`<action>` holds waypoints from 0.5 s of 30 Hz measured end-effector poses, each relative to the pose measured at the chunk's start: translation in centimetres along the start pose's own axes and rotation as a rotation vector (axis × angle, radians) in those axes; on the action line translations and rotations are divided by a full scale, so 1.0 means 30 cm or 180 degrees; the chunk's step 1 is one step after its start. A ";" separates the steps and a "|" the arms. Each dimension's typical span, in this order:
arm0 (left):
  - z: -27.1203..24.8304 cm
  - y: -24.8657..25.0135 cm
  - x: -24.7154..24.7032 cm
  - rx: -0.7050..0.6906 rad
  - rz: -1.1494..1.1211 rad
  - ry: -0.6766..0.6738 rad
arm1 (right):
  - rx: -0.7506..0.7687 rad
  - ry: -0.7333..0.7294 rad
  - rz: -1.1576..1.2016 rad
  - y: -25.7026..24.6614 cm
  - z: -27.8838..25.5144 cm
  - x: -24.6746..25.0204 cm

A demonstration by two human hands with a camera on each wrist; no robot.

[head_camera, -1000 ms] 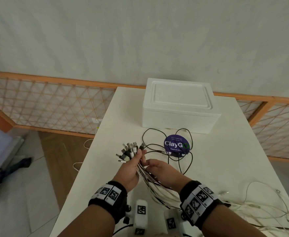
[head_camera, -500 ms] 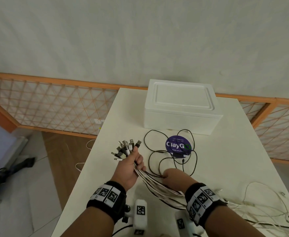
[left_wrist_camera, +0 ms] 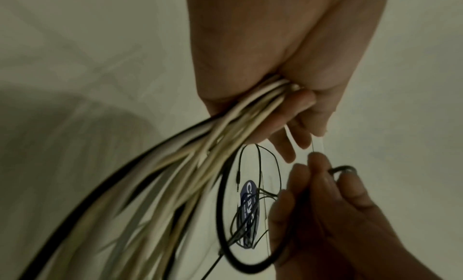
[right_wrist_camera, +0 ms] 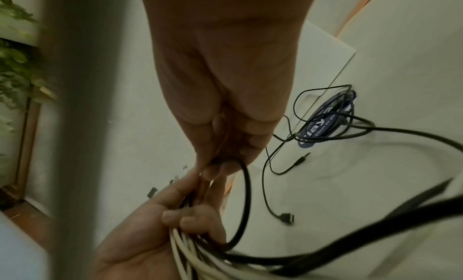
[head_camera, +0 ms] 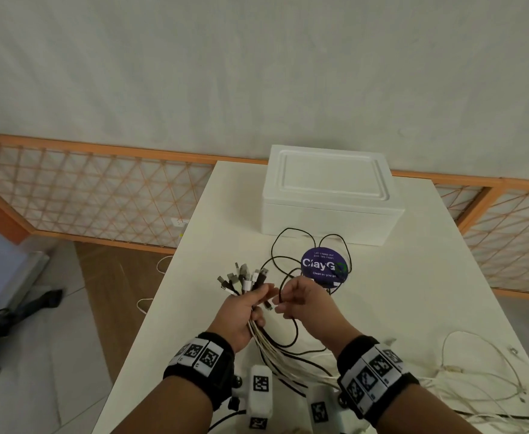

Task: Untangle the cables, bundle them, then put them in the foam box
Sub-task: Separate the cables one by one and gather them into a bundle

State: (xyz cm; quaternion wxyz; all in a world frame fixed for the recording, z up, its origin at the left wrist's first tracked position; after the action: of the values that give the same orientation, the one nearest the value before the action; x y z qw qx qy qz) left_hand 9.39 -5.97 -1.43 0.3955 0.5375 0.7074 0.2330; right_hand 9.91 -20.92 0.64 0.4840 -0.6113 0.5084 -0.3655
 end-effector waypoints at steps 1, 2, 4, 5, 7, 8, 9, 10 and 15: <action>-0.003 0.000 -0.005 -0.0043 0.0056 -0.0057 | -0.0077 -0.0068 -0.0106 0.004 0.003 -0.004; -0.008 0.000 -0.009 -0.0083 0.0109 -0.0113 | -0.0159 -0.0156 -0.0318 0.008 0.006 -0.009; -0.013 0.004 -0.015 -0.0165 0.0149 -0.0202 | -0.0318 -0.0330 -0.0733 0.023 0.010 -0.018; -0.013 0.006 -0.018 -0.0200 0.0129 -0.0239 | -0.0402 -0.0382 -0.0877 0.029 0.008 -0.019; -0.015 0.011 -0.020 -0.0237 0.0066 -0.0297 | -0.0583 -0.0447 -0.0972 0.037 0.003 -0.007; -0.015 0.013 -0.020 -0.0234 0.0030 -0.0327 | -0.0613 -0.0497 -0.0856 0.035 -0.002 0.000; -0.019 0.015 -0.019 -0.0228 0.0001 -0.0381 | -0.0603 -0.0504 -0.0538 0.030 -0.006 0.009; -0.019 0.013 -0.015 -0.0213 -0.0008 -0.0454 | -0.0565 -0.0435 -0.0042 0.022 -0.007 0.022; -0.018 -0.019 0.012 -0.0095 0.0460 -0.0588 | -0.0329 0.0145 0.2476 -0.075 0.012 0.113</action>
State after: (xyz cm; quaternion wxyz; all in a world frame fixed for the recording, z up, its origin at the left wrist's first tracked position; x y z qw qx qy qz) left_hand 8.60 -5.76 -1.66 0.4491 0.6003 0.6238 0.2209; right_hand 11.58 -24.11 2.56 0.5435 -0.3882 0.7306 -0.1421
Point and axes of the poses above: each hand's wrist, its own z-axis towards the middle knuckle, its own x-axis out of the back of the hand, y = z × x, the point moved 2 cm from there along z, towards the middle knuckle, and after that the axes turned 10 degrees about z, right-handed, at the moved point
